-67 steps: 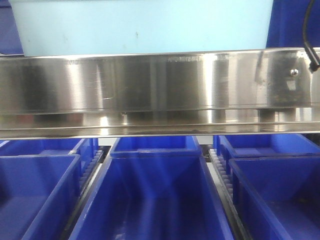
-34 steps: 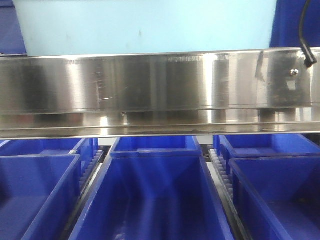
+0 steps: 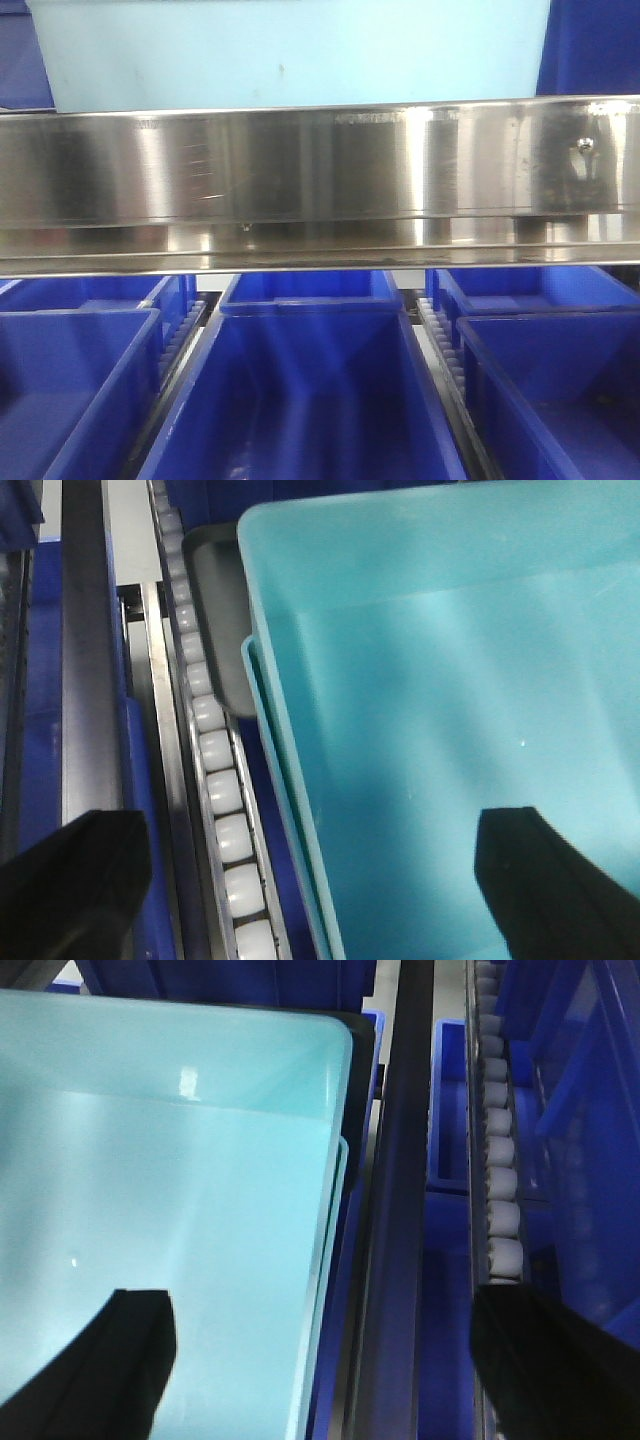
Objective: Move two blue bins to right shelf middle
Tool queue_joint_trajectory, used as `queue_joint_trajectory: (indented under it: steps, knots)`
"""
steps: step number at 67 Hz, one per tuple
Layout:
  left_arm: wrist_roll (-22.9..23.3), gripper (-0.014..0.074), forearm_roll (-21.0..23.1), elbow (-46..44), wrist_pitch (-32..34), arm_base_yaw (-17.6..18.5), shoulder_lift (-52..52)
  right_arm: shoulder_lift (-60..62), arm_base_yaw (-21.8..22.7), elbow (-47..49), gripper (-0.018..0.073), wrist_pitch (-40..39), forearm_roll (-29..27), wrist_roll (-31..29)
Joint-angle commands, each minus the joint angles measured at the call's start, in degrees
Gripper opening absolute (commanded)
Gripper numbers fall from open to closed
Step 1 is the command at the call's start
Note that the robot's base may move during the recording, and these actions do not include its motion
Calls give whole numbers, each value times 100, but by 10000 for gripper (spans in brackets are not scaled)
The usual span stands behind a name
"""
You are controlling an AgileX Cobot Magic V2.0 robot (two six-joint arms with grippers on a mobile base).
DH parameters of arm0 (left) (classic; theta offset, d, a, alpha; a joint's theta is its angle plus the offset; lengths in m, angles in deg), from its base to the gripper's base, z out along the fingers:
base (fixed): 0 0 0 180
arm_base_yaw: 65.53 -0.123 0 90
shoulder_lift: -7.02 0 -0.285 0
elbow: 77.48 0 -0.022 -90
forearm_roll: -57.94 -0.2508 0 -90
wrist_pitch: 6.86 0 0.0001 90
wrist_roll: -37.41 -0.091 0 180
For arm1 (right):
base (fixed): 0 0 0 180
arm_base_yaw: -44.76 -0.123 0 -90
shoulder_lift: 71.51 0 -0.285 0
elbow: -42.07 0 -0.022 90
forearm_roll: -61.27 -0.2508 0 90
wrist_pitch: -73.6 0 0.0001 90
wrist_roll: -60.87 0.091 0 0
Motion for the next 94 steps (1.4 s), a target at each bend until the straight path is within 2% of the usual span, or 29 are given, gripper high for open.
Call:
queue_joint_trajectory:
  steps: [1, 26, 36, 49, 54, 60, 67, 71, 77, 79, 80, 94]
  knots:
    - [0, 517, 47, 184, 115, 23, -45, 43, 28, -224, 454, -19, 64, 23]
    - [0, 517, 581, 1962, 1288, 23, 12, 43, 28, -2084, 454, -1043, -266, 259]
    - [0, 517, 596, 2219, 1382, 23, 56, 43, 28, -2646, 454, -1365, -328, 284]
    - [0, 517, 752, 2230, 1404, 43, 68, 18, 28, -2840, 451, -1571, -341, 284]
    - [0, 517, 774, 2230, 1404, 58, 68, -10, 28, -2840, 407, -1571, -351, 284]
    - [0, 500, 774, 2230, 1324, 58, 68, -55, 28, -2840, 292, -1519, -397, 284]
    - [0, 376, 774, 2230, 1219, 58, 68, -76, 28, -2850, 101, -1433, -526, 284]
    - [0, 237, 774, 2230, 1195, 58, 68, -76, 28, -2850, -20, -1397, -539, 284]
    - [0, 16, 785, 2230, 1195, 58, 68, -76, 28, -2850, -153, -1358, -598, 284]
    - [0, -76, 803, 2230, 1195, 58, 68, -76, 28, -2850, -167, -1335, -598, 284]
    - [0, -94, 815, 2230, 1195, 58, 68, -76, 28, -2850, -164, -1330, -598, 284]
    - [0, -111, 814, 2230, 1195, 58, 68, -49, 28, -2850, -162, -1342, -598, 284]
